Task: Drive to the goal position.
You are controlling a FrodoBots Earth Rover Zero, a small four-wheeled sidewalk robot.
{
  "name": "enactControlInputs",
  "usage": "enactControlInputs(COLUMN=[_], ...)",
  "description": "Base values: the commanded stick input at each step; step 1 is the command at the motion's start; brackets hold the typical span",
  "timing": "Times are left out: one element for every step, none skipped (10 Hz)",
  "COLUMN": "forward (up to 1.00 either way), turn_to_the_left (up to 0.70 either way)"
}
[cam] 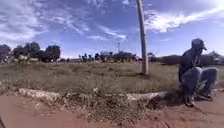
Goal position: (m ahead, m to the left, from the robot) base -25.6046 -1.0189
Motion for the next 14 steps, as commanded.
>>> enactControlInputs(forward=[0.0, 0.0, 0.0, 0.0, 0.0, 0.0, 0.0, 0.0, 0.0, 0.0, 0.0, 0.0, 0.0, 0.0], turn_to_the_left=[-0.7, -0.7, -0.7, -0.7, -0.7, -0.7, -0.7, -0.7, -0.7, -0.7, -0.7, -0.7, -0.7, -0.7])
